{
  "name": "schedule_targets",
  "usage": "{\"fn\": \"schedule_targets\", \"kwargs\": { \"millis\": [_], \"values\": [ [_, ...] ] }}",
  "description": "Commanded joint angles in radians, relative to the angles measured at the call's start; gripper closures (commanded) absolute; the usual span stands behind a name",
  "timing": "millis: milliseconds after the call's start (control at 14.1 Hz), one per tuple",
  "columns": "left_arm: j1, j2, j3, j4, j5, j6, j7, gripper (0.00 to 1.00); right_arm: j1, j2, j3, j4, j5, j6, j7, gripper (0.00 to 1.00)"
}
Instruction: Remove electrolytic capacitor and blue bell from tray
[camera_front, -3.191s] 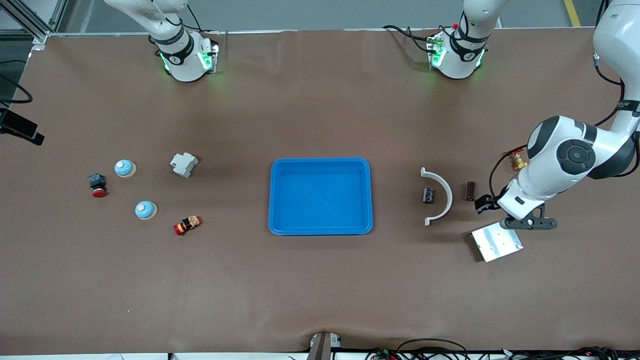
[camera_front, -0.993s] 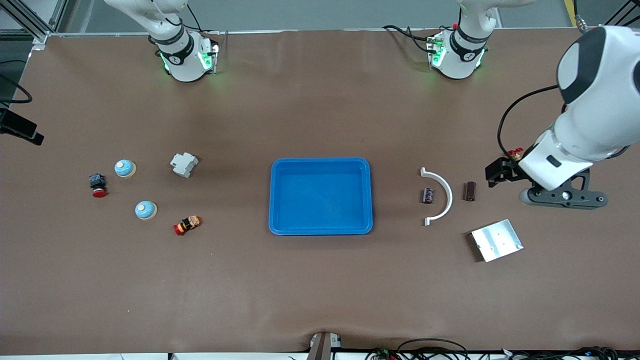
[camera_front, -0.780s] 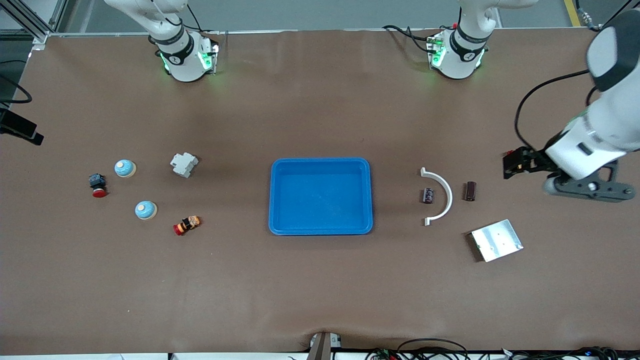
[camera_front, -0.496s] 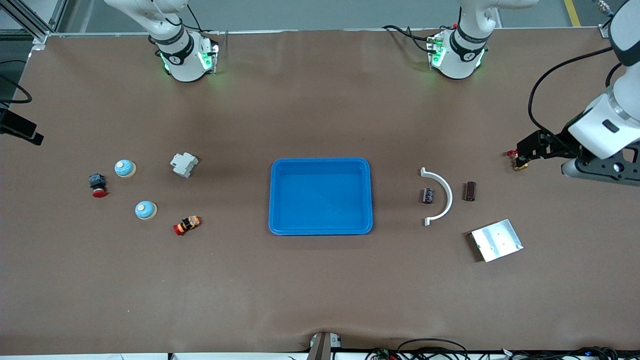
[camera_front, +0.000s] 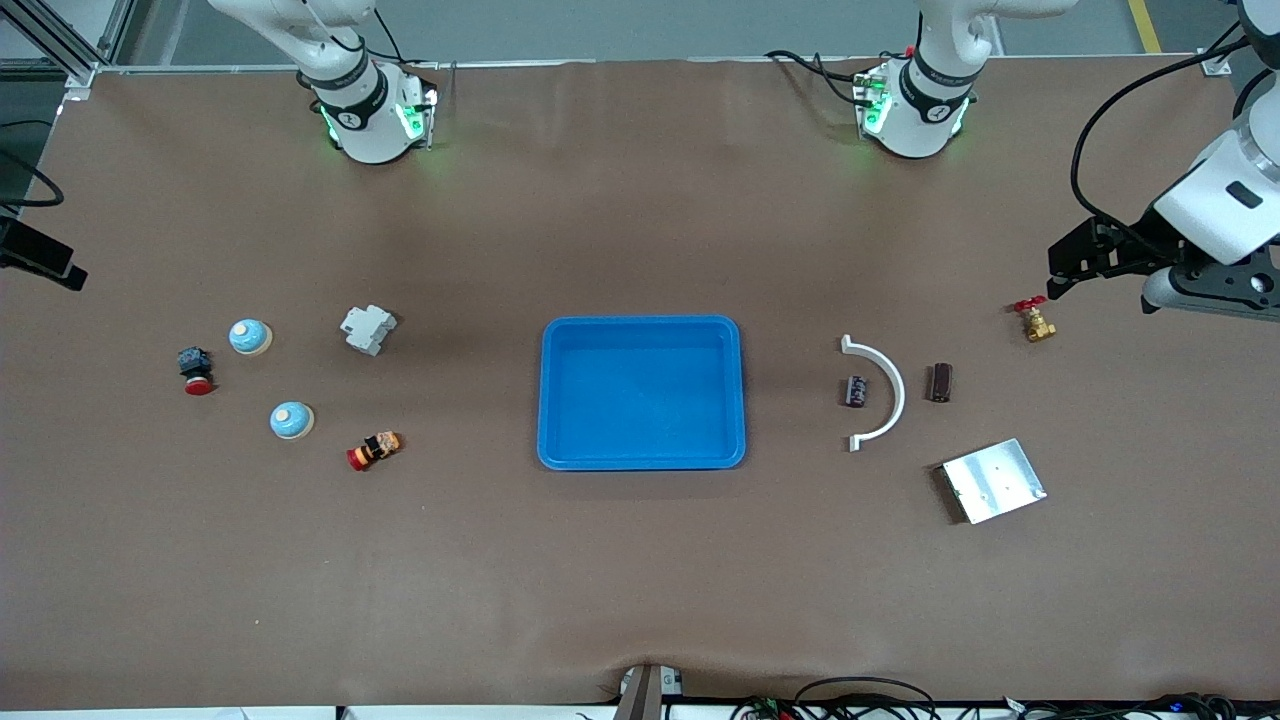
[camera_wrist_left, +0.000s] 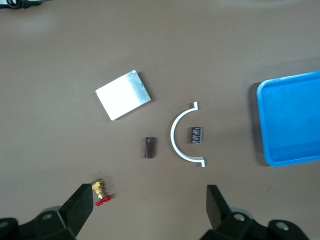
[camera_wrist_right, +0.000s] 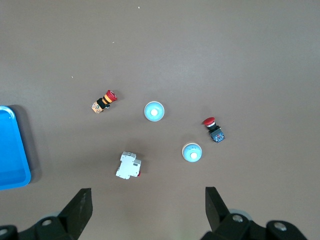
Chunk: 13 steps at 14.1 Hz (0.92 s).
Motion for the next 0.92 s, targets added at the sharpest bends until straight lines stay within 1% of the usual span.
{"fn": "schedule_targets", "kwargs": {
  "millis": [0, 355, 851],
  "values": [
    [0.026, -0.019, -0.056, -0.025, 0.054, 0.006, 0.012, 0.00, -0.013, -0.030, 0.013, -0.027, 0.013, 0.008, -0.011, 0.00],
    [0.021, -0.021, -0.060, -0.025, 0.047, 0.007, 0.014, 0.00, -0.010, -0.030, 0.017, -0.025, 0.011, 0.010, -0.011, 0.00],
    [0.023, -0.011, -0.058, -0.014, 0.050, 0.039, -0.005, 0.00, 0.030, -0.036, 0.017, -0.025, -0.002, -0.004, -0.008, 0.00]
  ]
}}
